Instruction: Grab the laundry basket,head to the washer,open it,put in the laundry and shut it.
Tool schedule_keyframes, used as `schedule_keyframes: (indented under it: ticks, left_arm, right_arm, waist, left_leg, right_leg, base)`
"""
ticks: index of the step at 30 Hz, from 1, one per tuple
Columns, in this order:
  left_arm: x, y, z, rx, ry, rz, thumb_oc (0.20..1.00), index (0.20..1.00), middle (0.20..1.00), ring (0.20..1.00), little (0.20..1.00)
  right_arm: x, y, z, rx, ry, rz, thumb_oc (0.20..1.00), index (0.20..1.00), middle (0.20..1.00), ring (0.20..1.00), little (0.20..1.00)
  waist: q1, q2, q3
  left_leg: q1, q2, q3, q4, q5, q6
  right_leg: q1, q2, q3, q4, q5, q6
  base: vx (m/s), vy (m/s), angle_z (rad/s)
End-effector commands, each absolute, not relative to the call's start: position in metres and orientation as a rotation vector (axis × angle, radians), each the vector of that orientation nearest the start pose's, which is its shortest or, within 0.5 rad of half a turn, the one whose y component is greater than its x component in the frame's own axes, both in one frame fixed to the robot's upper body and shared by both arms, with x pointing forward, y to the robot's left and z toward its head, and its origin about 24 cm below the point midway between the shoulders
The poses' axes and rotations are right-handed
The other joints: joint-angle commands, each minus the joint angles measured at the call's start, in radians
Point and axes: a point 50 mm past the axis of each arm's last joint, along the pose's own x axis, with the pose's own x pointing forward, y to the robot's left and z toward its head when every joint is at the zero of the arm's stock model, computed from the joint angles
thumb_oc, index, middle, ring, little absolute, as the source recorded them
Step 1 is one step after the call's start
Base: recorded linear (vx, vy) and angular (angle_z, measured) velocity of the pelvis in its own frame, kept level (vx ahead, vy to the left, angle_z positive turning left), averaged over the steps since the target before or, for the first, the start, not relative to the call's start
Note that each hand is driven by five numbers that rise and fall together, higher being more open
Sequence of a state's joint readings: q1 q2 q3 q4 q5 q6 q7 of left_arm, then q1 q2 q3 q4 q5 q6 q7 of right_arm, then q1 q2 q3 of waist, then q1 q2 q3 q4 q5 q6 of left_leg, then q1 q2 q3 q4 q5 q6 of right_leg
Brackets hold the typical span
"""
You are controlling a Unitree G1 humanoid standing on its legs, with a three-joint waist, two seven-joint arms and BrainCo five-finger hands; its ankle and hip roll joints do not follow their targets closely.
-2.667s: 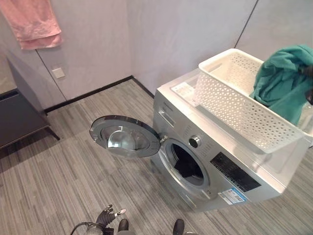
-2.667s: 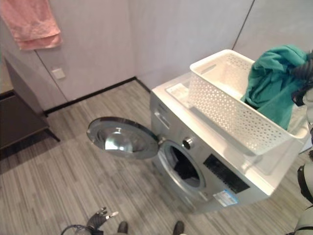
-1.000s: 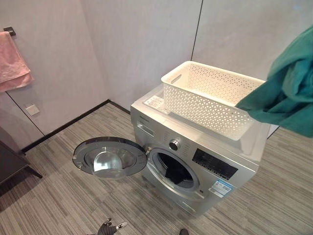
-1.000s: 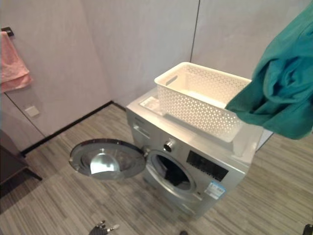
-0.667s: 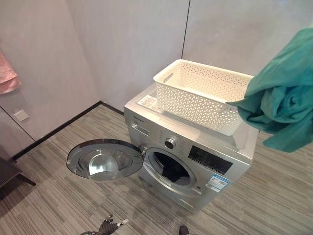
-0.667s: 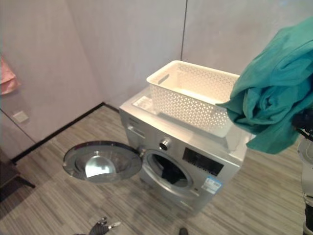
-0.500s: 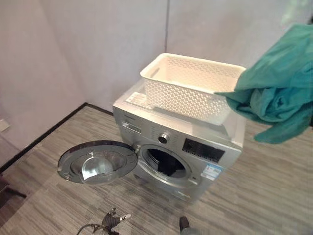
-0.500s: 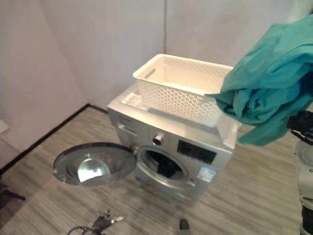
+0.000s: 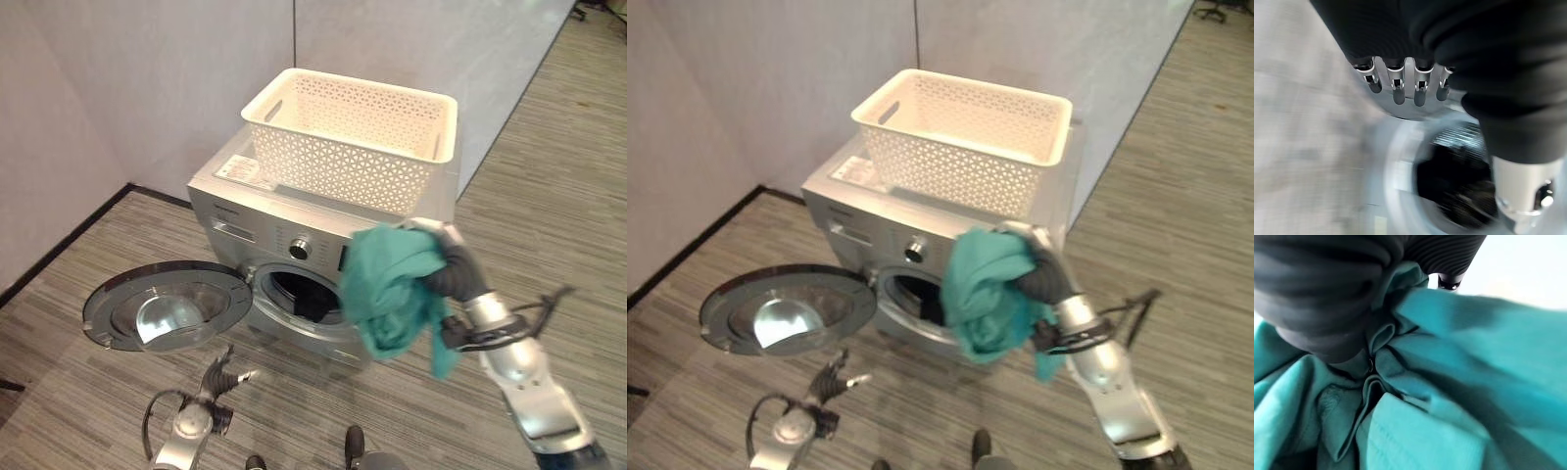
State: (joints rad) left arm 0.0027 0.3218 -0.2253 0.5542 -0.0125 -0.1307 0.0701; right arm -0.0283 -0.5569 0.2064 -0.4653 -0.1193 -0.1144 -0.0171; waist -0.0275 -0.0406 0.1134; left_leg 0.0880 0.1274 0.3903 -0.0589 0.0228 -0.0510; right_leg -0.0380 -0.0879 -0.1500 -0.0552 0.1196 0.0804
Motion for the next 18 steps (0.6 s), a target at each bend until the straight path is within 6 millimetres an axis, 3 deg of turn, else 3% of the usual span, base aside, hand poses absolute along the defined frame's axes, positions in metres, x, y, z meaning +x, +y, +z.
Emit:
schedule_keyframes:
  ticks: [1,2,4,5,6,11,15,18]
  left_arm:
    - [0.234,0.205,-0.026,0.474,0.237,-0.168,1.000,1.000,1.000,1.000,1.000]
    - [0.233,0.205,-0.026,0.474,0.238,-0.168,1.000,1.000,1.000,1.000,1.000]
    - [0.240,0.191,0.000,0.439,0.113,-0.236,1.000,1.000,1.000,1.000,1.000]
    - [0.240,0.191,0.000,0.439,0.114,-0.236,1.000,1.000,1.000,1.000,1.000]
    - [0.244,0.180,0.012,0.428,0.055,-0.291,1.000,1.000,1.000,1.000,1.000]
    - [0.244,0.160,0.023,0.440,0.016,-0.459,1.000,1.000,1.000,1.000,1.000]
    - [0.244,0.143,0.034,0.301,0.003,-0.569,1.000,1.000,1.000,1.000,1.000]
    - [0.247,0.113,0.034,0.198,0.024,-0.668,1.000,1.000,1.000,1.000,1.000]
  right_arm:
    - [0.225,-0.146,0.180,-0.482,-0.690,0.317,0.200,0.200,0.200,0.200,0.200]
    - [0.225,-0.146,0.179,-0.481,-0.690,0.317,0.200,0.200,0.200,0.200,0.200]
    - [0.225,-0.144,0.168,-0.458,-0.629,0.344,0.200,0.200,0.200,0.200,0.200]
    - [0.225,-0.144,0.168,-0.458,-0.629,0.344,0.200,0.200,0.200,0.200,0.200]
    - [0.226,-0.144,0.163,-0.450,-0.597,0.351,0.200,0.200,0.200,0.200,0.200]
    - [0.227,-0.146,0.156,-0.444,-0.548,0.363,0.200,0.200,0.200,0.200,0.200]
    - [0.228,-0.147,0.156,-0.418,-0.535,0.370,0.200,0.200,0.200,0.200,0.200]
    - [0.229,-0.145,0.158,-0.399,-0.540,0.366,0.200,0.200,0.200,0.200,0.200]
  waist:
    - [0.024,-0.044,-0.055]
    - [0.024,-0.045,-0.056]
    - [0.026,-0.041,-0.057]
    - [0.025,-0.041,-0.057]
    - [0.028,-0.041,-0.057]
    - [0.030,-0.039,-0.069]
    - [0.023,-0.036,-0.065]
    - [0.009,-0.038,-0.058]
  left_leg:
    - [-0.077,-0.095,-0.032,0.058,-0.100,0.072]
    - [-0.076,-0.095,-0.033,0.057,-0.100,0.071]
    - [-0.078,-0.091,-0.056,0.046,-0.090,0.063]
    - [-0.078,-0.091,-0.056,0.046,-0.090,0.063]
    - [-0.081,-0.088,-0.068,0.043,-0.083,0.059]
    - [-0.077,-0.085,-0.077,0.035,-0.071,0.052]
    - [-0.076,-0.079,-0.083,0.051,-0.076,0.048]
    - [-0.087,-0.070,-0.086,0.088,-0.081,0.045]
  right_leg:
    - [0.119,-0.088,-0.041,0.088,-0.211,0.063]
    - [0.120,-0.088,-0.042,0.087,-0.211,0.063]
    - [0.132,-0.083,-0.058,0.066,-0.203,0.062]
    - [0.133,-0.083,-0.058,0.066,-0.203,0.062]
    - [0.140,-0.080,-0.067,0.058,-0.204,0.059]
    - [0.155,-0.076,-0.083,0.051,-0.206,0.054]
    - [0.159,-0.073,-0.091,0.060,-0.212,0.047]
    - [0.160,-0.070,-0.094,0.072,-0.217,0.037]
  base:
    - [0.00,-0.044,-0.06]
    - [0.00,-0.047,-0.03]
    - [0.00,-0.066,0.08]
    - [0.00,-0.084,0.32]
    - [-0.01,-0.054,0.35]
    - [0.03,-0.033,0.25]
    - [0.02,-0.026,0.17]
    - [0.00,-0.034,0.06]
